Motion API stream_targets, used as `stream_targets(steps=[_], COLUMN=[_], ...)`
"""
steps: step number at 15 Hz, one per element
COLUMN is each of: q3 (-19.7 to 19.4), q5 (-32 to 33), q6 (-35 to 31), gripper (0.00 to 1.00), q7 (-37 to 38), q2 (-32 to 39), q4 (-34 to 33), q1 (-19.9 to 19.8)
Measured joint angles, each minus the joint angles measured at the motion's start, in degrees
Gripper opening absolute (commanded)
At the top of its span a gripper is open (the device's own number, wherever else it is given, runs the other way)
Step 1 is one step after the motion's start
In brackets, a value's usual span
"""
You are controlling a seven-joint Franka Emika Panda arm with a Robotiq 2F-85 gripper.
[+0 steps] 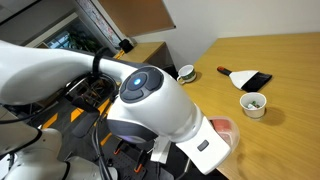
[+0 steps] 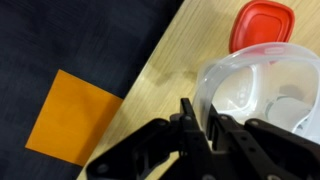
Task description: Pick up the transparent bowl and move it to the right of the orange lid
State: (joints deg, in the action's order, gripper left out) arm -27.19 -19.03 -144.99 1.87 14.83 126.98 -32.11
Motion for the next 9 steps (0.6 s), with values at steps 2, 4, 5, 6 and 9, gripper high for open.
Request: stream_targets(steps=[2,4,5,6,9], q3=[-0.3,-0.3,-0.2,-0.2,0.4], q5=[-0.1,-0.5,-0.8,-1.3,-3.7], q6=[-0.1,-0.2,-0.5,-0.7,-2.7], gripper=[0.04,0.04,0.04,0.04,0.04], q7=[2.2,4.3,5.3,6.1,8.2], q2=[2.0,4.5,5.8,7.1,10.5], q4=[0.0,-0.5,-0.9,-1.5,-3.9], q1=[-0.6,-1.2,-1.6,-1.9,-3.2])
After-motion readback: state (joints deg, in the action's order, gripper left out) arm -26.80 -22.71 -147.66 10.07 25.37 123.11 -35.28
